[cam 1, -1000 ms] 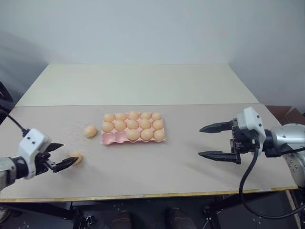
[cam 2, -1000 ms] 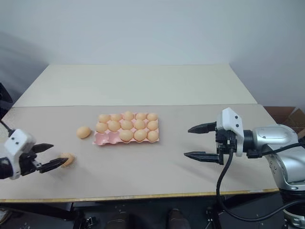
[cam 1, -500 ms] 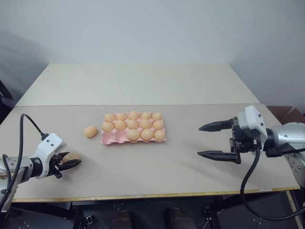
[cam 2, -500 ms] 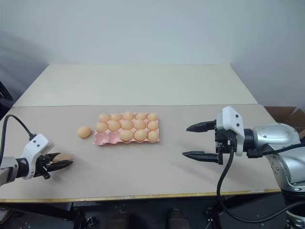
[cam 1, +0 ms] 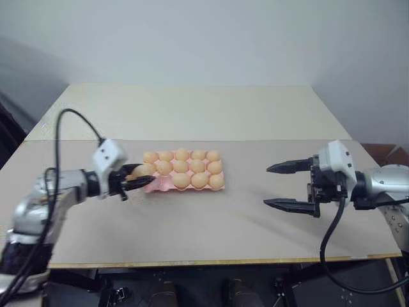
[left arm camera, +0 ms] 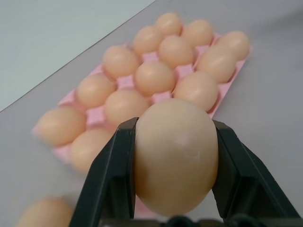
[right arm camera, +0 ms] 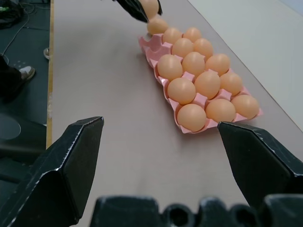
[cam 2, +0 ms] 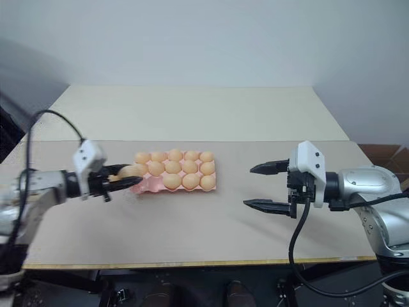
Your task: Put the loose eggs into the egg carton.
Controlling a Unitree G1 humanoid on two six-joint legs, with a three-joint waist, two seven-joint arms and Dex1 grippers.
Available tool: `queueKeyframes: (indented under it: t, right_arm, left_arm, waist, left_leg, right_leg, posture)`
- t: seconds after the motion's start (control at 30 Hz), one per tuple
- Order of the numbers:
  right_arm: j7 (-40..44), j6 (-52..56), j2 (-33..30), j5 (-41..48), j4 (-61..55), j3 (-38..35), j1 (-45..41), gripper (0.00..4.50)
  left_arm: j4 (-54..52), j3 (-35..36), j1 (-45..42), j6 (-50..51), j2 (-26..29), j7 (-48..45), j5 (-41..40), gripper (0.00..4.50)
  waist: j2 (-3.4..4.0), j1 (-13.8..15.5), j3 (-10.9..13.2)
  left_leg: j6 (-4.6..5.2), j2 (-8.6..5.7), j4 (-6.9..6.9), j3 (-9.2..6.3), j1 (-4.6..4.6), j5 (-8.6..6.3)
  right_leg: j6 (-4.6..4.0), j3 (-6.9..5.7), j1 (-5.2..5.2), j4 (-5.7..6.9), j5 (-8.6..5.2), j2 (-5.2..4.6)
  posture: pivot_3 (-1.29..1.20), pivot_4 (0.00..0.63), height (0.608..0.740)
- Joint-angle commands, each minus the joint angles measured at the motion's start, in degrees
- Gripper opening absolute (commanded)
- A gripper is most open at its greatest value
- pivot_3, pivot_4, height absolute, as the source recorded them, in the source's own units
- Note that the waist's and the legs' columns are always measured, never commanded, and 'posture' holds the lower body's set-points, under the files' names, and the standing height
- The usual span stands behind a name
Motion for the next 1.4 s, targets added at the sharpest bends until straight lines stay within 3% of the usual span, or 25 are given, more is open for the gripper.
queueKeyframes:
  t: [0.03, 0.13, 0.17, 0.37, 0.4, 0.67, 0.83, 1.0, 1.1, 1.23, 1.4]
  right_arm:
    - [-1.3, -1.0, 0.1, 1.1, -2.2, -1.9, -0.5, 4.5]
    - [-2.2, -0.5, -0.1, 1.7, -3.7, -2.9, 0.6, 4.5]
    - [-2.5, -0.3, -0.2, 1.9, -4.1, -3.4, 1.1, 4.5]
    - [-3.7, -0.2, -0.7, 2.8, -5.5, -4.9, 2.7, 4.5]
    - [-3.8, -0.1, -0.7, 2.8, -5.6, -4.9, 2.7, 4.5]
    - [-3.4, -1.2, -0.5, 2.5, -4.1, -3.9, 2.2, 4.5]
    - [-2.0, -2.3, -0.3, 1.9, -1.9, -2.7, 1.1, 4.5]
    - [-0.5, -3.6, -0.2, 1.5, 0.6, -2.2, -0.1, 4.5]
    - [0.4, -4.0, -0.3, 1.7, 1.9, -2.2, -0.8, 4.5]
    - [1.6, -3.9, -0.7, 2.0, 2.3, -2.2, -0.9, 4.5]
    - [2.1, -3.5, -0.7, 1.8, 2.6, -1.8, -1.7, 4.5]
  left_arm:
    - [4.8, -3.6, -4.6, -3.7, -3.0, 0.9, 3.3, 1.73]
    - [8.8, -6.5, -7.0, -5.7, -4.7, 0.5, 6.2, 1.73]
    - [9.5, -6.8, -7.4, -6.0, -5.1, 0.3, 6.6, 2.44]
    - [8.1, -4.3, -7.1, -7.2, -3.5, -1.1, 6.0, 4.35]
    - [7.7, -3.7, -6.9, -7.1, -3.0, -1.0, 6.0, 4.49]
    - [0.2, 10.3, 0.8, -3.7, 6.5, -5.8, -2.0, 4.49]
    - [-4.1, 27.4, 14.8, -3.3, 11.9, -9.0, -5.3, 4.49]
    - [-8.6, 41.2, 28.0, -1.8, 11.4, -12.6, -9.1, 4.49]
    - [-12.9, 47.1, 35.8, -1.3, 8.2, -12.8, -10.6, 4.49]
    - [-17.4, 50.2, 42.1, 0.6, 5.1, -10.5, -12.0, 4.49]
    - [-19.3, 48.9, 42.8, 1.3, 3.9, -7.1, -13.0, 4.49]
  waist:
    - [-0.02, -0.2, 0.0]
    - [-0.02, -0.5, 0.0]
    - [-0.02, -0.5, 0.0]
    - [-0.03, -0.5, 0.0]
    - [-0.03, -0.5, 0.0]
    - [-0.02, -1.4, 0.0]
    - [-0.02, -1.9, 0.0]
    - [-0.03, -1.4, 0.0]
    - [-0.03, -1.2, 0.0]
    - [-0.04, -1.0, 0.0]
    - [-0.04, -0.7, 0.0]
  left_leg:
    - [0.0, -0.01, 0.01, -0.03, -0.02, 0.0]
    - [0.01, -0.07, 0.01, -0.03, 0.01, 0.0]
    - [0.01, -0.08, 0.01, -0.03, 0.01, 0.0]
    - [0.01, -0.12, 0.01, -0.04, 0.0, 0.0]
    - [0.01, -0.12, 0.03, -0.04, 0.0, 0.0]
    - [0.02, -0.11, 0.02, -0.04, 0.04, 0.0]
    - [0.01, -0.09, 0.02, 0.06, 0.09, 0.0]
    - [0.01, -0.07, 0.01, 0.11, 0.14, 0.0]
    - [0.0, -0.07, 0.01, 0.14, 0.13, -0.01]
    - [-0.01, -0.07, 0.01, 0.18, 0.13, -0.01]
    - [-0.02, -0.07, 0.01, 0.17, 0.17, -0.01]
  right_leg:
    - [0.01, 0.0, 0.0, 0.0, 0.01, 0.0]
    - [0.05, 0.13, 0.0, 0.01, 0.03, 0.02]
    - [0.05, 0.14, -0.01, 0.0, 0.03, 0.02]
    - [0.12, 0.16, 0.0, 0.0, 0.06, -0.01]
    - [0.12, 0.17, 0.0, 0.0, 0.06, -0.01]
    - [0.13, 0.19, -0.02, 0.03, 0.06, -0.01]
    - [0.1, 0.25, -0.05, 0.0, 0.03, -0.05]
    - [-0.22, 0.23, -0.03, 0.02, -0.16, -0.1]
    - [-0.22, 0.22, -0.05, -0.01, -0.16, -0.13]
    - [-0.22, 0.24, -0.06, -0.02, -0.16, -0.15]
    - [-0.22, 0.23, -0.05, 0.01, -0.16, -0.14]
  posture:
    - [0.0, 0.15, 0.74]
    - [0.0, 0.15, 0.74]
    - [0.0, 0.15, 0.74]
    - [0.0, 0.15, 0.74]
    - [0.0, 0.15, 0.74]
    - [0.0, 0.15, 0.74]
    - [0.0, 0.15, 0.74]
    - [0.0, 0.15, 0.74]
    - [0.0, 0.15, 0.74]
    - [0.0, 0.15, 0.74]
    - [0.0, 0.15, 0.74]
